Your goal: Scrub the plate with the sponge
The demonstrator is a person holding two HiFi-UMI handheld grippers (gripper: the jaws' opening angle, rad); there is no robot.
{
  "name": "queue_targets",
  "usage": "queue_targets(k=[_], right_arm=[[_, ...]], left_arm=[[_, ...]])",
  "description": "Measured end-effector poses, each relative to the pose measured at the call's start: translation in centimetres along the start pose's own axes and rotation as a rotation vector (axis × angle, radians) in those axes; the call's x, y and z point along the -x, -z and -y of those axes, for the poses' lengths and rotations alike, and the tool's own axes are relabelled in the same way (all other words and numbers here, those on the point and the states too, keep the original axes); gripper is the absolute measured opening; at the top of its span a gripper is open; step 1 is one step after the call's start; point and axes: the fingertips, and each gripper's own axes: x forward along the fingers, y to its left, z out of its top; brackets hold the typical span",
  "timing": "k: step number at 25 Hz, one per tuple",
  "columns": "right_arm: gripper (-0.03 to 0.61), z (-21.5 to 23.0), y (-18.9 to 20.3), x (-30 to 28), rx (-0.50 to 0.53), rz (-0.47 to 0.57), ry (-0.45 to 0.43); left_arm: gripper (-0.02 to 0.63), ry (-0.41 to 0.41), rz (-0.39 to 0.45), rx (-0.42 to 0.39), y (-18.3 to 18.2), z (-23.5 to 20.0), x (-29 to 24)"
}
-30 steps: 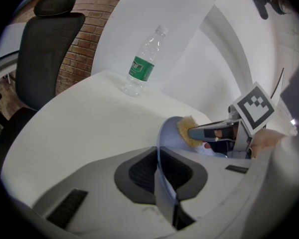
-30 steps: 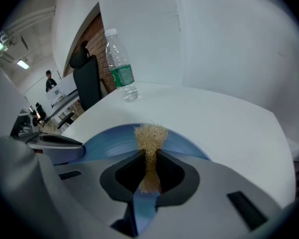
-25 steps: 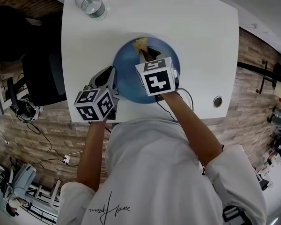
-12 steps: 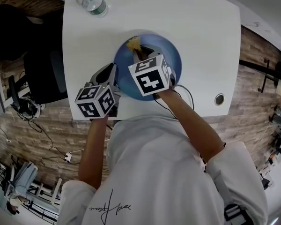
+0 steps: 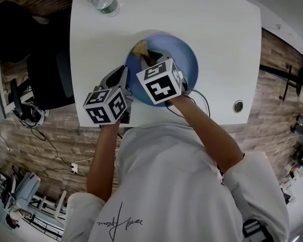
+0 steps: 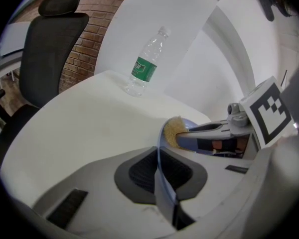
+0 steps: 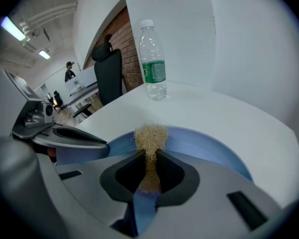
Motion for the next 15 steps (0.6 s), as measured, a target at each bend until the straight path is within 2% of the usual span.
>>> queue_targets(k=[15], right_arm=[[0.048, -2.4, 0.5, 0.0, -0.009, -0.002, -0.075]], left_arm=[[0.021, -0.004, 0.004, 0.011, -0.1, -0.1, 0.0]])
